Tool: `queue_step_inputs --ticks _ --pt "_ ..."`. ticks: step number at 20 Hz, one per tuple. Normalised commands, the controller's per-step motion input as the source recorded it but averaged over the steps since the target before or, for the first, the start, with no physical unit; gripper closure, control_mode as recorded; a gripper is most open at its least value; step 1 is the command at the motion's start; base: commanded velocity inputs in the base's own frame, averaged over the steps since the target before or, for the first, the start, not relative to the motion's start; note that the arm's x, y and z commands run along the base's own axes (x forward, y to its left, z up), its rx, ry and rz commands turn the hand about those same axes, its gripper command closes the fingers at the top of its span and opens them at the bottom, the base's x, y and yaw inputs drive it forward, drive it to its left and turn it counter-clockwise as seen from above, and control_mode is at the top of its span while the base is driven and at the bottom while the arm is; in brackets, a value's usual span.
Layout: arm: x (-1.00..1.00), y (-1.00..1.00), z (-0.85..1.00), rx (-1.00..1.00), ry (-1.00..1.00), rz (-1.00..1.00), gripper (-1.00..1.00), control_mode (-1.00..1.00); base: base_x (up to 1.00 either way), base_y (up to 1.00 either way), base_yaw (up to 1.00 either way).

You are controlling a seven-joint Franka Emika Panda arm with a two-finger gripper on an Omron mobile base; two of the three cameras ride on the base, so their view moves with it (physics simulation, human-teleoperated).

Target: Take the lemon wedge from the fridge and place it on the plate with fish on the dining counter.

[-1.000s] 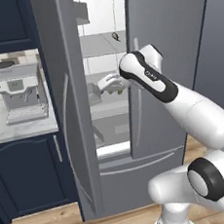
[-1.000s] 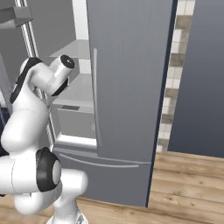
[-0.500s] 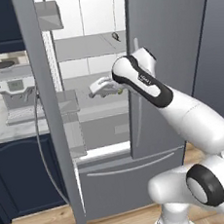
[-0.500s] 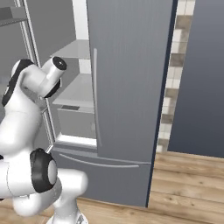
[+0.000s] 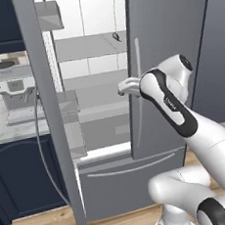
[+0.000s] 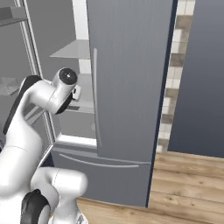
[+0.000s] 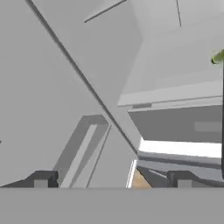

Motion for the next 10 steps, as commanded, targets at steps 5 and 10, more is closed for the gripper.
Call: queue_step_inputs --ticks 5,10 --pt "-0.01 -1.00 -0.09 0.00 0.13 -0.38 -1.00 -1.00 0.00 0.00 0.00" --pt "0.15 -0.68 -0.29 -0.08 0.15 -0.16 -1.00 -1.00 0.00 0.00 0.00"
